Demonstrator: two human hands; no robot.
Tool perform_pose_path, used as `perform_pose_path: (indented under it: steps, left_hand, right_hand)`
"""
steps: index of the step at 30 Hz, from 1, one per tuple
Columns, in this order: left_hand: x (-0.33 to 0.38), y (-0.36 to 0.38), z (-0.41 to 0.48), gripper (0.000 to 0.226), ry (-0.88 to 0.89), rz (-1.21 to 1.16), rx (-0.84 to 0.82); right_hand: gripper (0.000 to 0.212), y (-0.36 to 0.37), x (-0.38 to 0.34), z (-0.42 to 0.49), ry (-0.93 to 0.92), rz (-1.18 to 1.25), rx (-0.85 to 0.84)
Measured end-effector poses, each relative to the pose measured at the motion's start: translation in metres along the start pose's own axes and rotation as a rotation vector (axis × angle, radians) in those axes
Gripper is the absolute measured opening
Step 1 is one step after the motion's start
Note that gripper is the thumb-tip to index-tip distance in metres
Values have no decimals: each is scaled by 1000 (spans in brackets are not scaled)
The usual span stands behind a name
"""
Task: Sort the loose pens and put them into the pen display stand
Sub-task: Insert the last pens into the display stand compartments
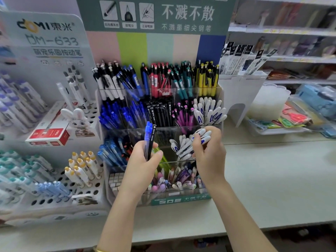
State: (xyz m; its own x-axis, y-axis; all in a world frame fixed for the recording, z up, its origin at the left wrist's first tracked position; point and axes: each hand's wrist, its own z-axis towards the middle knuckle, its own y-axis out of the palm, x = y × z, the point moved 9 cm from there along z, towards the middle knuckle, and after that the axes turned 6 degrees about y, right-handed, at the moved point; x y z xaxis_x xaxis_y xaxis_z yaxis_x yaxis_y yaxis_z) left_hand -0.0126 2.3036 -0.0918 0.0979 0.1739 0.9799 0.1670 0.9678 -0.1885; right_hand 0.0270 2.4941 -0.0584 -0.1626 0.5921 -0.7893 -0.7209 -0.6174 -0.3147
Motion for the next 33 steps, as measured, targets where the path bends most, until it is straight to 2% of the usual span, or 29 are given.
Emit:
perform_pose_path:
  steps: [3, 8, 11, 14, 16, 19, 23, 28, 33]
  left_hand:
    - [-6, -1, 5, 9, 7, 16, -3]
    - [-6, -4, 7, 9, 8, -38, -7]
    - [-4, -6, 7, 10, 17, -54, -18]
    - [-3, -8, 5, 10, 20, -52, -19]
    - [-3, -10, 4, 10, 22, -55, -19]
    - [-3, -10, 4, 11, 24, -92, -33]
    - [-1, -3, 0, 14, -22, -358, -134]
    - [5, 4, -3, 23, -34, -579, -273]
    - [5, 7, -2, 38, -47, -673, -350]
  right_hand:
    - [11, 14, -13, 4, -155, -233, -41]
    - [22, 29, -19, 5, -291, -490, -29]
    - [17, 39, -9, 2, -316, -631, -75]
    - [45, 37, -1, -10, -271, -718, -81]
    - [54, 31, -8, -20, -323, -671, -25]
    - [38, 47, -18, -36, -526, -625, -52]
    - [18, 84, -12, -49, -679, -780, -117]
    - [13, 80, -6, -40, -697, -907, -76]
    - [15, 75, -8, -36, -630, -905, -99]
